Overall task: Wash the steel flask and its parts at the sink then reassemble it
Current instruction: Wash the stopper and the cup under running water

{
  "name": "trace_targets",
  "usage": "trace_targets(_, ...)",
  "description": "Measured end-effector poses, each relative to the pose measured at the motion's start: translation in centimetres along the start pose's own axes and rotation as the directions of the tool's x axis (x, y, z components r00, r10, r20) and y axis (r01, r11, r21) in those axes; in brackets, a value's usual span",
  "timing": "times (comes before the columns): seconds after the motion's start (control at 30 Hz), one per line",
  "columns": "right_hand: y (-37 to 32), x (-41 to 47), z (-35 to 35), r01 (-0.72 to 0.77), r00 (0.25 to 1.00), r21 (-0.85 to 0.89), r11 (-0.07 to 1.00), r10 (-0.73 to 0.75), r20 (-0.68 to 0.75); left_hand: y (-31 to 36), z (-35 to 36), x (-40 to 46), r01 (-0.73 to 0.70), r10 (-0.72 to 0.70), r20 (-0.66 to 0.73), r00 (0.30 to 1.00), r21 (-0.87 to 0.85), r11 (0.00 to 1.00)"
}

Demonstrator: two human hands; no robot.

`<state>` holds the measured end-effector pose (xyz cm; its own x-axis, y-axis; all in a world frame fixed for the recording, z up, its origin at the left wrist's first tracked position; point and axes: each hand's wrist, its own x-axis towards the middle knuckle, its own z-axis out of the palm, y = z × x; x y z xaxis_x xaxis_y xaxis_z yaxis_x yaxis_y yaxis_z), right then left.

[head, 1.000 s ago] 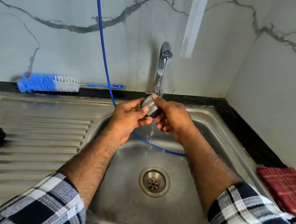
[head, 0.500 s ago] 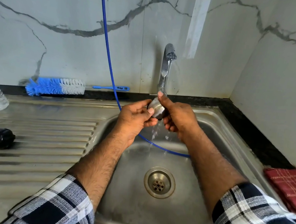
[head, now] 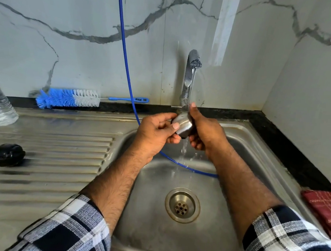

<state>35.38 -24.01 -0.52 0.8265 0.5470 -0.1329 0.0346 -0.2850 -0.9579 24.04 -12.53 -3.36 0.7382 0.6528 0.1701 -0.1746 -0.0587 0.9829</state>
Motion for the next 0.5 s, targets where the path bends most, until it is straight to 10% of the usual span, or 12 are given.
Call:
trace_targets(0.23, 0.9, 1.7, -0.5, -0.086, 0.965, 0.286, 0.955, 0.008, 0.261, -0.7, -0.5, 0.4, -0.003, 0.005, -0.220, 0.975, 0.006, 1.000)
trace_targets(0.5, 1.6, 1.6, -0.2, 0.342, 0.934, 0.116, 0.933, -0.351, 0.069, -0.7, 0.0, -0.1, 0.053, -0.053, -0.024, 0.998, -0.011, 0.999)
